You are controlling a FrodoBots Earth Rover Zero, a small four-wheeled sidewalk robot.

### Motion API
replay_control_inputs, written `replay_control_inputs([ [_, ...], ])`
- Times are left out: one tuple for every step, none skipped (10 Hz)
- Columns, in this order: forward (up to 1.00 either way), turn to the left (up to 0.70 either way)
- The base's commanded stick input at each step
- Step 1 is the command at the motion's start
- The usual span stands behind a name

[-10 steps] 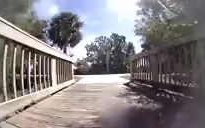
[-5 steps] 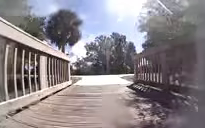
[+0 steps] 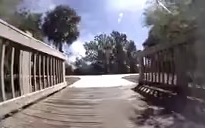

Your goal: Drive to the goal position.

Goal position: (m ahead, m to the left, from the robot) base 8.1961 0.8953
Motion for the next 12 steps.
replay_control_inputs([
  [0.85, 0.00],
  [0.85, 0.00],
  [0.85, 0.00],
  [0.85, 0.00],
  [0.85, 0.00],
  [0.85, 0.00],
  [0.85, 0.00],
  [0.85, 0.00],
  [0.85, 0.00],
  [0.85, 0.00],
  [0.85, 0.00],
  [0.85, 0.00],
])
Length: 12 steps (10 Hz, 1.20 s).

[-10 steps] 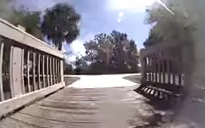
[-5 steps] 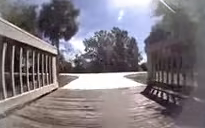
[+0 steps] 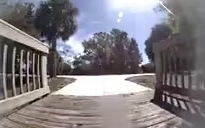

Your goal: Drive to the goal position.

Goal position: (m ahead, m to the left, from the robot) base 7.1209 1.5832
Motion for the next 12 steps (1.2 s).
replay_control_inputs([
  [0.85, 0.00],
  [0.85, 0.00],
  [0.85, 0.00],
  [0.85, 0.00],
  [0.85, 0.00],
  [0.85, 0.00],
  [0.85, 0.00],
  [0.85, 0.00],
  [0.85, 0.00],
  [0.85, 0.00],
  [0.85, 0.00],
  [0.85, 0.00],
])
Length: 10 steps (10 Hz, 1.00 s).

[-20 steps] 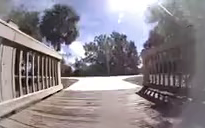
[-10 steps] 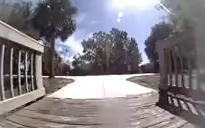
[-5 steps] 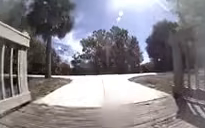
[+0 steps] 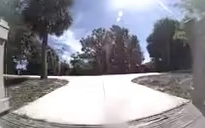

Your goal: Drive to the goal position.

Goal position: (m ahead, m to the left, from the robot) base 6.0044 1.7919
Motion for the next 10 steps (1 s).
replay_control_inputs([
  [0.85, 0.00],
  [0.85, 0.00],
  [0.85, 0.00],
  [0.85, 0.00],
  [0.85, 0.00],
  [0.85, 0.00],
  [0.85, 0.00],
  [0.85, 0.00],
  [0.85, 0.00],
  [0.85, 0.00],
])
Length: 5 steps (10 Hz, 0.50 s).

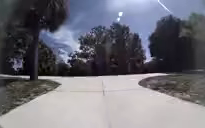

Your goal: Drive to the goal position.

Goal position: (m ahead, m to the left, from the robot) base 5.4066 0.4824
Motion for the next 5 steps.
replay_control_inputs([
  [0.85, 0.00],
  [0.85, 0.00],
  [0.85, 0.00],
  [0.85, 0.00],
  [0.85, 0.00],
])
